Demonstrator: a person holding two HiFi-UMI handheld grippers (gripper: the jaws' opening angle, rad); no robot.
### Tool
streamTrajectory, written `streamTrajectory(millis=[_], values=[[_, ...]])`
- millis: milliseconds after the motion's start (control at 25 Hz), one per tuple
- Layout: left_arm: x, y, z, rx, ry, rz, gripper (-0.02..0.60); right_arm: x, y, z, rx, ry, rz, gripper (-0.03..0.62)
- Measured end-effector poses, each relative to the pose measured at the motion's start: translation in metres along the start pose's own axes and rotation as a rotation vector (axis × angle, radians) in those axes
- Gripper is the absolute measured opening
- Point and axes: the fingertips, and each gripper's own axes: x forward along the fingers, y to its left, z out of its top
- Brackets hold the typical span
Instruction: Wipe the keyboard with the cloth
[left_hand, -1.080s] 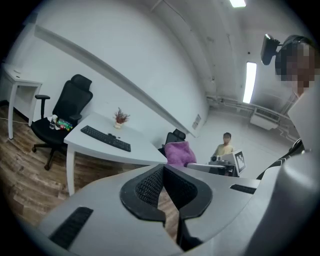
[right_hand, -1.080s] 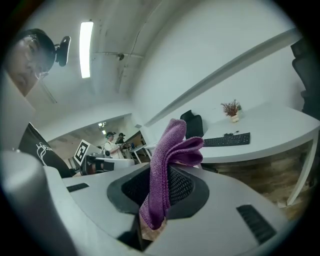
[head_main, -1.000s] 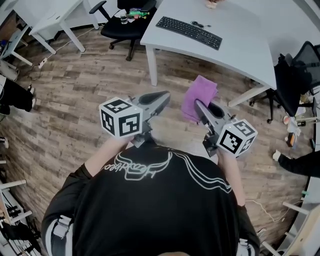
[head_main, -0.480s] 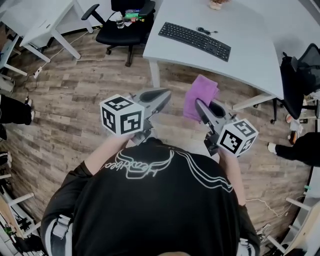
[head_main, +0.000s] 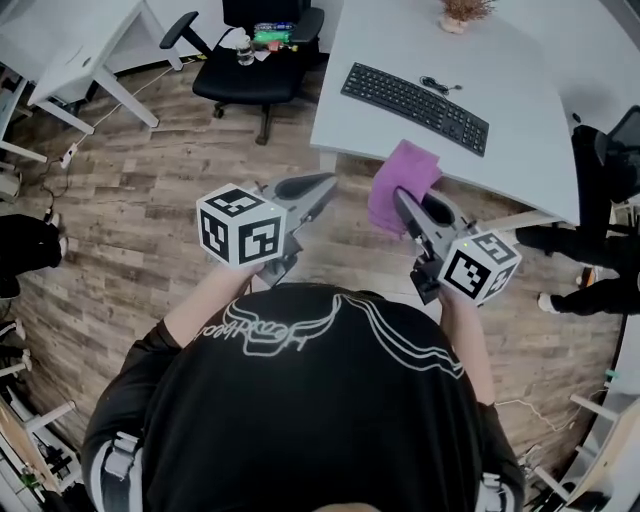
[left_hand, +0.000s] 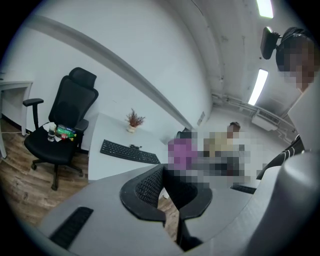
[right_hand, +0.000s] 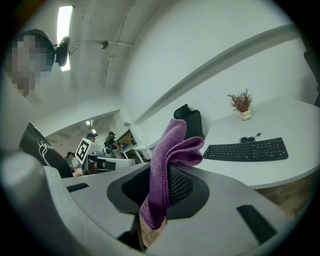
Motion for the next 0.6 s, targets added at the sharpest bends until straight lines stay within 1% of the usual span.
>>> streamTrajectory(millis=[120, 280, 480, 600], values=[[0.004, 0.026, 0.007, -0.019, -0.005, 0.010, 0.005, 0.027, -0.006, 0.002, 0.004, 0.026, 0.018, 0.055], [0.017, 0.060, 0.015, -0.039, -0.001, 0.029, 0.005, 0.058, -0.027, 0.006, 0.024, 0.039, 0.034, 0.054], [0.026, 0.072, 0.010, -0.052, 0.012, 0.047, 0.005, 0.066, -0.041, 0.004, 0.045, 0.032, 0.044, 0.054], [0.049, 0.088, 0.017, -0.064, 0.030, 0.057, 0.005, 0.079, -0.070, 0.011, 0.058, 0.041, 0.039, 0.054]])
